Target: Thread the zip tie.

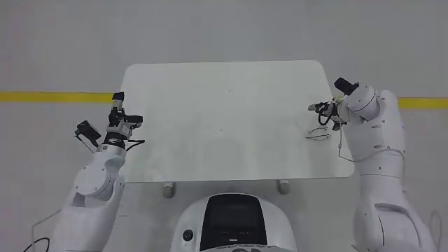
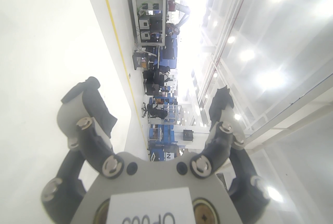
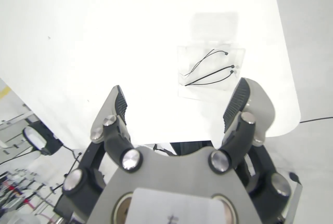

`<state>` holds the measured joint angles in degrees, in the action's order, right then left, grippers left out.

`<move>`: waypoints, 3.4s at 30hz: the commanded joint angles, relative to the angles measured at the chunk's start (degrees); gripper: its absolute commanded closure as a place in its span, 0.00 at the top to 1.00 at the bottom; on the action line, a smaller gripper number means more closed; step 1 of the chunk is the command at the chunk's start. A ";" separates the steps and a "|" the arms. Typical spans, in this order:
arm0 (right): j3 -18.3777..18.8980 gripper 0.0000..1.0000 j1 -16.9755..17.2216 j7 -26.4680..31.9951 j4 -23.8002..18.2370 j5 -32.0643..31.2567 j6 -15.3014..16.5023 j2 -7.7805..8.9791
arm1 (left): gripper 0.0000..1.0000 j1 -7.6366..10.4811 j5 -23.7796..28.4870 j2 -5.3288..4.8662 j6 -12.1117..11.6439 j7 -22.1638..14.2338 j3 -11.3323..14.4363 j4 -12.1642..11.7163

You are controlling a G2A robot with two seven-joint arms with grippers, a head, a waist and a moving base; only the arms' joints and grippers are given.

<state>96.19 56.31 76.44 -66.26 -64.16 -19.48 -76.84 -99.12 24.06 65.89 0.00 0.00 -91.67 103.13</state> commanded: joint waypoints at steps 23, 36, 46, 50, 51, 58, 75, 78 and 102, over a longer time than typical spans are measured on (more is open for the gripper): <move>8.36 1.00 0.75 -0.95 -1.81 -12.82 0.00 -7.98 | 1.00 0.00 0.00 0.00 0.00 0.00 0.00 0.00; 14.96 1.00 2.76 3.20 -8.21 -20.95 0.00 -13.44 | 1.00 0.00 0.00 0.00 0.00 0.00 0.00 0.00; 17.32 1.00 1.89 3.20 -8.54 -24.51 0.00 -16.05 | 1.00 0.00 0.00 0.00 0.00 0.00 0.00 0.00; 17.32 1.00 1.89 3.20 -8.54 -24.51 0.00 -16.05 | 1.00 0.00 0.00 0.00 0.00 0.00 0.00 0.00; 17.13 1.00 2.11 2.50 -8.58 -24.67 0.35 -16.04 | 1.00 0.00 0.00 0.00 0.00 0.00 0.00 0.00; 15.41 1.00 2.90 1.77 -7.36 -25.42 0.09 -15.89 | 1.00 0.00 0.00 0.00 0.00 0.00 0.00 0.00; 14.74 0.98 4.44 3.20 -9.47 -24.89 7.43 -14.81 | 1.00 0.00 0.00 0.00 0.00 0.00 0.00 0.00; 16.20 0.93 3.26 3.20 -6.68 -23.41 10.62 -13.98 | 1.00 0.00 0.00 0.00 0.00 0.00 0.00 0.00; 11.41 0.37 3.61 3.20 -4.79 -23.74 8.43 -11.31 | 1.00 0.00 0.00 0.00 0.00 0.00 0.00 0.00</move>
<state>108.10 59.44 79.64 -70.52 -87.98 -10.43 -88.10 -99.12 24.06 65.89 0.00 0.00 -91.67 103.13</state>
